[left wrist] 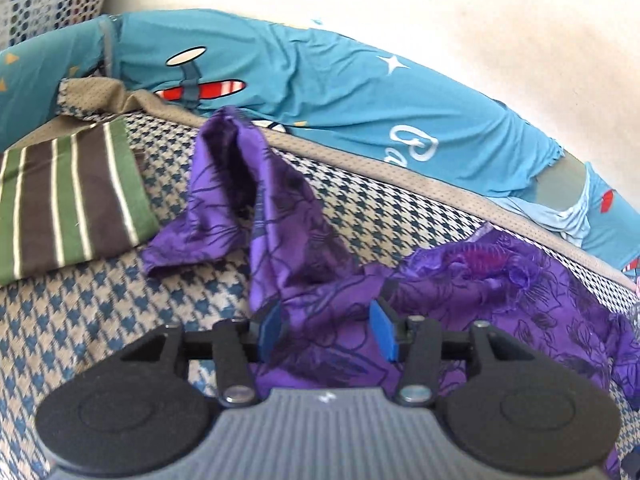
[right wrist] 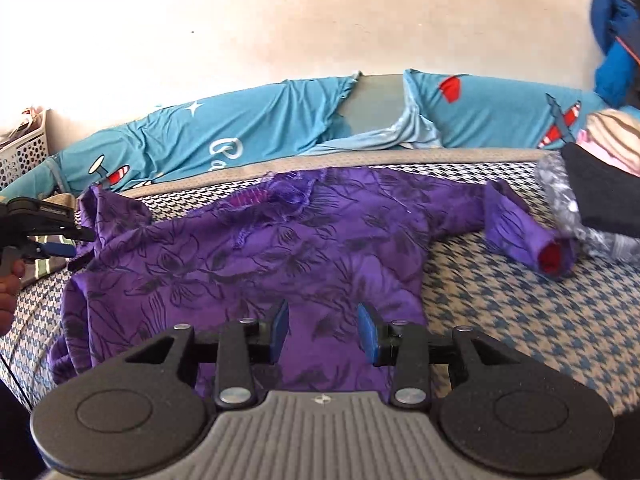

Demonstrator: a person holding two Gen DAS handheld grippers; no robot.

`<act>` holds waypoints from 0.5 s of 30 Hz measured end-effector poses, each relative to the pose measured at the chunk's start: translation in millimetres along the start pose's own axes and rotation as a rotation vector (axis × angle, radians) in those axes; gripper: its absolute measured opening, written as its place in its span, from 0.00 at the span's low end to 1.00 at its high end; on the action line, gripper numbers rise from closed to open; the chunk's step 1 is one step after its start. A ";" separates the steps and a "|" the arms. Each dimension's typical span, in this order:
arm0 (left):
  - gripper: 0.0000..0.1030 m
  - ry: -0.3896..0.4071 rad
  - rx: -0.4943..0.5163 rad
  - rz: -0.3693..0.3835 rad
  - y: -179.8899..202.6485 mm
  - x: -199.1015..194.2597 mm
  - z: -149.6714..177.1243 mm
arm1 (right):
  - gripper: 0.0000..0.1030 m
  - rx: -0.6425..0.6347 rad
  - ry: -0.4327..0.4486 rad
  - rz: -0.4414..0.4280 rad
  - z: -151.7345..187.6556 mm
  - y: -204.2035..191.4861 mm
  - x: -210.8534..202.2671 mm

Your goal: Fold clothes

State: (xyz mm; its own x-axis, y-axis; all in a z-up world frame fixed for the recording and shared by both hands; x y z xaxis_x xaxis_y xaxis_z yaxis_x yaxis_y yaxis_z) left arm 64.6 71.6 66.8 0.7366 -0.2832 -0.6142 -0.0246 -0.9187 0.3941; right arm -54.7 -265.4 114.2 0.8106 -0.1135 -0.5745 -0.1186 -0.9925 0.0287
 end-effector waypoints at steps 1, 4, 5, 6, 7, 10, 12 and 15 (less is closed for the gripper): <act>0.50 -0.002 0.007 -0.001 2.1 3.5 0.0 | 0.36 -0.005 0.001 -0.009 -3.7 -2.5 4.7; 0.50 -0.019 0.015 0.012 7.3 14.5 -0.1 | 0.36 -0.028 0.005 -0.026 -11.6 -9.2 17.3; 0.50 -0.026 0.021 0.016 9.3 18.1 0.1 | 0.36 -0.032 0.003 -0.030 -13.9 -11.3 21.8; 0.50 -0.030 0.027 0.019 11.3 21.8 0.0 | 0.36 -0.035 -0.001 -0.033 -16.0 -13.4 26.4; 0.50 -0.033 0.030 0.021 13.0 25.2 -0.5 | 0.36 -0.037 -0.004 -0.037 -18.1 -15.4 31.0; 0.51 -0.041 0.040 0.027 18.2 34.9 -3.6 | 0.36 -0.052 -0.009 -0.053 -26.7 -21.5 45.3; 0.57 -0.042 0.053 0.030 22.0 40.5 -5.7 | 0.36 -0.065 0.002 -0.063 -33.4 -26.1 53.6; 0.63 -0.037 0.063 0.037 25.5 48.3 -9.1 | 0.37 -0.077 0.023 -0.071 -44.4 -35.5 67.4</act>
State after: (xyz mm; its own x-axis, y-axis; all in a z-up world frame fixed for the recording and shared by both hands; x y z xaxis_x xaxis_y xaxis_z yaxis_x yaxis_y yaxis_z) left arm 105.7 36.9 53.4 0.7087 -0.3265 -0.6254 -0.0948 -0.9225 0.3742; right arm 29.6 -239.7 110.8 0.8286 -0.0432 -0.5582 -0.0167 -0.9985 0.0525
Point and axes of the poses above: each gripper's, at about its wrist camera, not at the fingertips, and x roughly the way its jaws point, y to its right, z to its underside, the point moved 1 cm from there along x, roughly the way its jaws point, and after that the axes turned 14 degrees about z, right-handed, at the moved point
